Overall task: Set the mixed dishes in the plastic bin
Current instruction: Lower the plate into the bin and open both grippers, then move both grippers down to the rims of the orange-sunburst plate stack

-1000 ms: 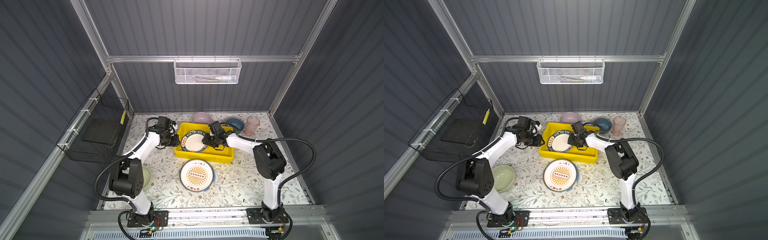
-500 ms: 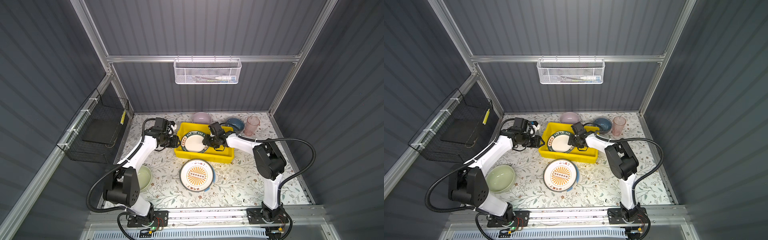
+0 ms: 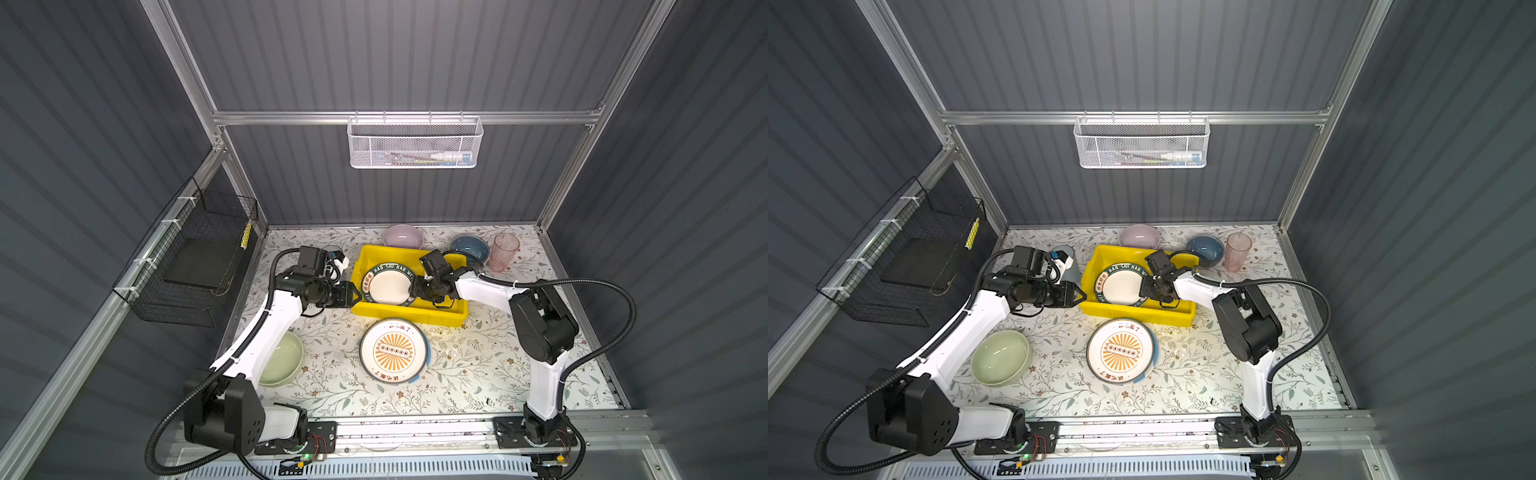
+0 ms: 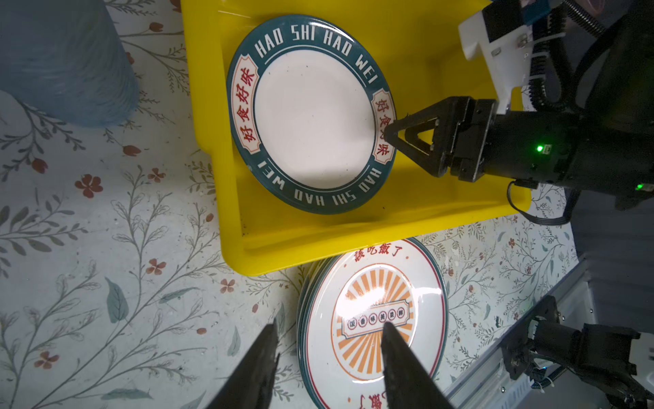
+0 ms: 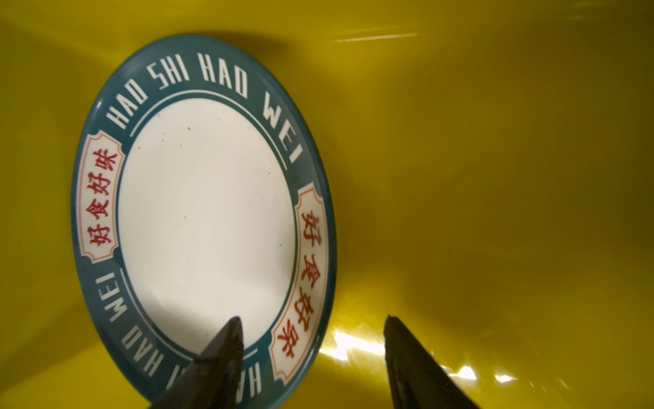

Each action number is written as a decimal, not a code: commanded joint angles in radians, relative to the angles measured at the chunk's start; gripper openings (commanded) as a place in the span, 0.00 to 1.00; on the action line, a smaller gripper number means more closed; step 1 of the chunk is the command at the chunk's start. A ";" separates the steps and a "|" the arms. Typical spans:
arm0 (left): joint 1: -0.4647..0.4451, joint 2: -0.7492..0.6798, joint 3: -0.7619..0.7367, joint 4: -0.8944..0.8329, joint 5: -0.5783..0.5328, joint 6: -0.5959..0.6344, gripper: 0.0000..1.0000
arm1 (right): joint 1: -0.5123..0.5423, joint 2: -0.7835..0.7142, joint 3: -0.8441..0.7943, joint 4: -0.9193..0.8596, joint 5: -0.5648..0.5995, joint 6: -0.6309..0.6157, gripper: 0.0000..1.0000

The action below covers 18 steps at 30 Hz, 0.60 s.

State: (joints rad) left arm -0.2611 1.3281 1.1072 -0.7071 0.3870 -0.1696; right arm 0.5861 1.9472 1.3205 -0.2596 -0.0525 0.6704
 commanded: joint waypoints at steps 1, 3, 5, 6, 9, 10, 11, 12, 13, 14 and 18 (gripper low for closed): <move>-0.005 -0.047 -0.044 -0.043 0.016 -0.045 0.50 | 0.005 -0.100 -0.011 -0.035 0.024 -0.061 0.66; -0.006 -0.074 -0.076 -0.046 0.018 -0.056 0.51 | 0.005 -0.143 -0.025 -0.055 0.016 -0.081 0.67; -0.006 -0.097 -0.110 -0.045 0.012 -0.074 0.51 | 0.005 -0.197 -0.053 -0.065 -0.001 -0.099 0.67; -0.006 -0.108 -0.128 -0.043 0.005 -0.085 0.51 | 0.004 -0.229 -0.073 -0.067 -0.011 -0.108 0.68; -0.007 -0.136 -0.173 -0.032 0.007 -0.113 0.51 | 0.012 -0.332 -0.133 -0.081 -0.015 -0.121 0.67; -0.008 -0.144 -0.182 -0.032 0.009 -0.121 0.51 | 0.019 -0.370 -0.156 -0.088 -0.009 -0.124 0.67; -0.010 -0.150 -0.190 -0.032 0.010 -0.126 0.51 | 0.027 -0.401 -0.176 -0.095 -0.002 -0.126 0.67; -0.012 -0.157 -0.198 -0.032 0.010 -0.130 0.51 | 0.039 -0.439 -0.199 -0.100 0.007 -0.125 0.67; -0.016 -0.164 -0.204 -0.034 0.012 -0.133 0.51 | 0.053 -0.478 -0.223 -0.101 0.016 -0.126 0.67; -0.021 -0.166 -0.208 -0.037 0.011 -0.134 0.51 | 0.068 -0.510 -0.245 -0.101 0.023 -0.121 0.67; -0.064 -0.171 -0.228 -0.035 -0.010 -0.162 0.49 | 0.130 -0.627 -0.331 -0.112 0.051 -0.078 0.66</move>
State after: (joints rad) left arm -0.2989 1.1717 0.8963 -0.7212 0.3832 -0.2974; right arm 0.6853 1.3743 1.0283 -0.3332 -0.0360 0.5724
